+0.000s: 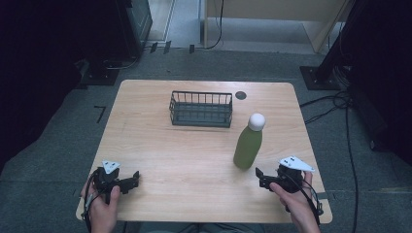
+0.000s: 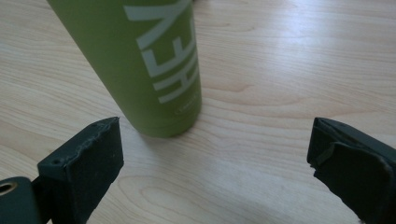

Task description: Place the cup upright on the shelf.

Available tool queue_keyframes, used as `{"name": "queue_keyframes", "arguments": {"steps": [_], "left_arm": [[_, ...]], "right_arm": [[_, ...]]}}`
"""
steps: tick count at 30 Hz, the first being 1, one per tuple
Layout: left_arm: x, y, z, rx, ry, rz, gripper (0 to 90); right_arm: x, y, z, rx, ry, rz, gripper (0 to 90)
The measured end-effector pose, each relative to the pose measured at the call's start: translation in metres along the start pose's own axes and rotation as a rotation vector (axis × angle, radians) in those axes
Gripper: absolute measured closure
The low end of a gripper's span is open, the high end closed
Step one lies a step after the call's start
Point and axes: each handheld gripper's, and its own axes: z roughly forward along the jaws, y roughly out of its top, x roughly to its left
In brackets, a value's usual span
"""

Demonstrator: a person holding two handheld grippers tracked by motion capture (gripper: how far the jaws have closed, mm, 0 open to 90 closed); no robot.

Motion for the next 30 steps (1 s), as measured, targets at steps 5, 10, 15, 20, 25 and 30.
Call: {"name": "queue_keyframes", "arguments": {"steps": [5, 10, 15, 20, 25, 30], "left_arm": [[0.0, 0.0, 0.0, 0.0, 0.0, 0.0, 0.0], [0.0, 0.0, 0.0, 0.0, 0.0, 0.0, 0.0], [0.0, 0.0, 0.0, 0.0, 0.0, 0.001, 0.0], [0.0, 0.0, 0.0, 0.0, 0.0, 0.0, 0.0], [0.0, 0.0, 0.0, 0.0, 0.0, 0.001, 0.0], [0.0, 0.0, 0.0, 0.0, 0.0, 0.0, 0.0]], "right_arm": [[0.008, 0.008, 0.002, -0.006, 0.015, -0.012, 3.3], [0.014, 0.015, 0.004, -0.013, 0.029, -0.022, 3.5], [0.018, 0.018, 0.006, -0.016, 0.038, -0.024, 4.1], [0.021, 0.022, 0.01, -0.023, 0.049, -0.025, 5.8], [0.024, 0.025, 0.011, -0.033, 0.061, -0.022, 9.5], [0.026, 0.029, 0.013, -0.042, 0.065, -0.02, 12.1]]}}
